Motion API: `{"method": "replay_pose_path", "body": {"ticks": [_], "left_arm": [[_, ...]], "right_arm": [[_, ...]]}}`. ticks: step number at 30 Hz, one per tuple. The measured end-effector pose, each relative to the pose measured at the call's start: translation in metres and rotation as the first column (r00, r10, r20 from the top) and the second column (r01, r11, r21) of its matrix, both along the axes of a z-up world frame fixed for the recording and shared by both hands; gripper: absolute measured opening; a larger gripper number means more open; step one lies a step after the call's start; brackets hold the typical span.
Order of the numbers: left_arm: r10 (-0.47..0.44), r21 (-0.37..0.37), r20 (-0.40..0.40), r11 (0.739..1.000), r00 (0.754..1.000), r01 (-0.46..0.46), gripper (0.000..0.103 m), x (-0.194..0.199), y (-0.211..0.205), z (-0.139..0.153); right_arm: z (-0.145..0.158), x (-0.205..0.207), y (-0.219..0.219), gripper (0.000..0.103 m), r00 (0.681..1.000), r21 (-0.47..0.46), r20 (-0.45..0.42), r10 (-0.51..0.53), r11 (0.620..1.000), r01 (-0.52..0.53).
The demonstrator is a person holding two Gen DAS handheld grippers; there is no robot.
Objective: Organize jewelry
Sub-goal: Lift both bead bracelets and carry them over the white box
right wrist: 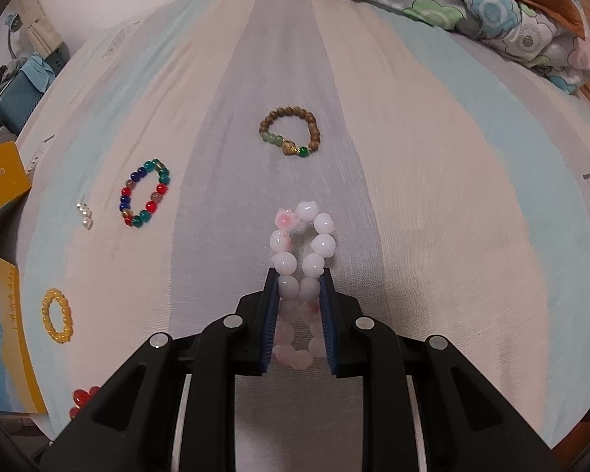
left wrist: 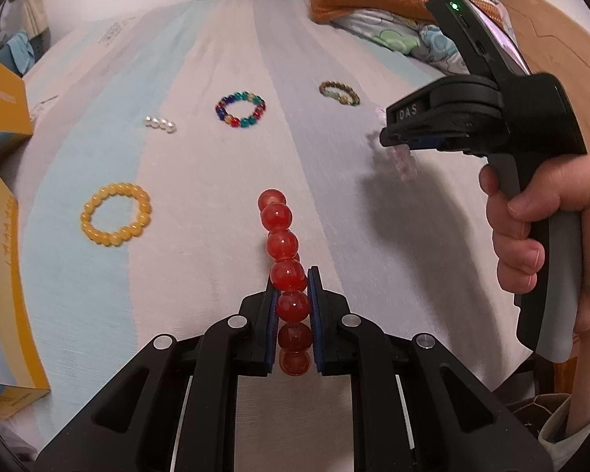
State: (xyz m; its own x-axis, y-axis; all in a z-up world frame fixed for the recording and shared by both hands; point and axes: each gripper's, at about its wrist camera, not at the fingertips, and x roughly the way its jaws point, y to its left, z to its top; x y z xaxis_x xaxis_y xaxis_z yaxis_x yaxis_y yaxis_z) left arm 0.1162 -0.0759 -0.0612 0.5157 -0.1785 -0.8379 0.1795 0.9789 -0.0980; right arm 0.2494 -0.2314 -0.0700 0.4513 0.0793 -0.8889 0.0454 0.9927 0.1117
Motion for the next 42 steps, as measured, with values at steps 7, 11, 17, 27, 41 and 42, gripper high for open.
{"method": "replay_pose_path", "body": {"ticks": [7,11,17,27,41,42], "left_arm": [[0.026,0.017,0.019,1.0,0.999,-0.026,0.013,0.002,0.01,0.011],[0.051,0.027,0.027,0.998,0.998,-0.051,0.013,0.004,0.018,0.016],[0.091,0.04,0.047,0.995,0.995,-0.093,0.013,0.007,0.036,0.026],[0.148,0.06,0.081,0.986,0.986,-0.153,0.013,0.0,0.07,0.048],[0.245,0.071,0.124,0.964,0.961,-0.255,0.013,-0.027,0.129,0.087],[0.25,0.07,0.127,0.963,0.96,-0.26,0.013,-0.029,0.133,0.089]], "right_arm": [[0.018,-0.007,0.002,0.019,0.999,0.002,0.044,0.017,1.0,-0.017],[0.029,-0.012,0.009,0.019,0.997,-0.009,0.068,0.032,0.999,-0.031],[0.039,-0.022,0.017,0.019,0.995,-0.019,0.092,0.045,0.999,-0.043],[0.054,-0.043,0.04,0.019,0.991,-0.033,0.115,0.071,0.997,-0.067],[0.088,-0.088,0.086,0.019,0.985,-0.037,0.147,0.091,0.996,-0.086],[0.09,-0.091,0.09,0.019,0.984,-0.039,0.148,0.095,0.995,-0.09]]}}
